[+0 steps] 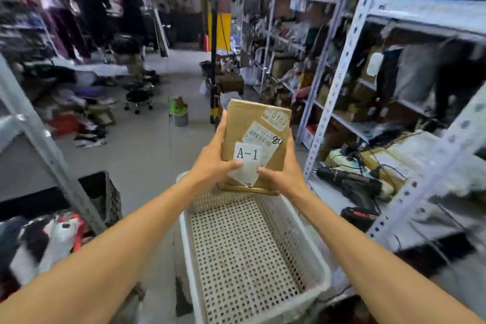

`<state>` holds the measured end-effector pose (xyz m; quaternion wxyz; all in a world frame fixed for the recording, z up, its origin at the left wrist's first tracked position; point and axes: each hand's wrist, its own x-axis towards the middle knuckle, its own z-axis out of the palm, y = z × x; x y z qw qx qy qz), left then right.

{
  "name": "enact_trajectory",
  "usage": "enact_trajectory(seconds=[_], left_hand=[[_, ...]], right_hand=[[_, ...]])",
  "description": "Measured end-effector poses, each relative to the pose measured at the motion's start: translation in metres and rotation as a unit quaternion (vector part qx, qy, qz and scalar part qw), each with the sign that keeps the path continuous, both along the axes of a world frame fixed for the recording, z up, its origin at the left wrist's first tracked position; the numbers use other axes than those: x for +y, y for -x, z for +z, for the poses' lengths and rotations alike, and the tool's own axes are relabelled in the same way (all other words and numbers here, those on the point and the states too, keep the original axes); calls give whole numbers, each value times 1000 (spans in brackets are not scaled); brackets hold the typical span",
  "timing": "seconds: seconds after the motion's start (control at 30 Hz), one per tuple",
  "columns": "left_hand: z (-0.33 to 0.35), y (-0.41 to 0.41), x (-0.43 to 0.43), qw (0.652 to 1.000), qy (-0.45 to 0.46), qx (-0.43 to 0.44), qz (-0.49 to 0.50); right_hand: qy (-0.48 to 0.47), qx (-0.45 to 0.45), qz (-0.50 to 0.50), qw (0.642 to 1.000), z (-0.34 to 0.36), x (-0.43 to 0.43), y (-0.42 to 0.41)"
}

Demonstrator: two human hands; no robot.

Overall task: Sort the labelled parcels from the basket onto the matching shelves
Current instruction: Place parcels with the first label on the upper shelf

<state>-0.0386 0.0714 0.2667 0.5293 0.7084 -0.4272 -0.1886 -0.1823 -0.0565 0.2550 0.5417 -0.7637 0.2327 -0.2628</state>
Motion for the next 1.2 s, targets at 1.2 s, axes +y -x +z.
enact_trajectory(seconds=[1.2], left_hand=[[77, 608, -134, 907, 137, -58, -393]], right_hand=[[157, -16, -509, 846, 69, 26, 641]])
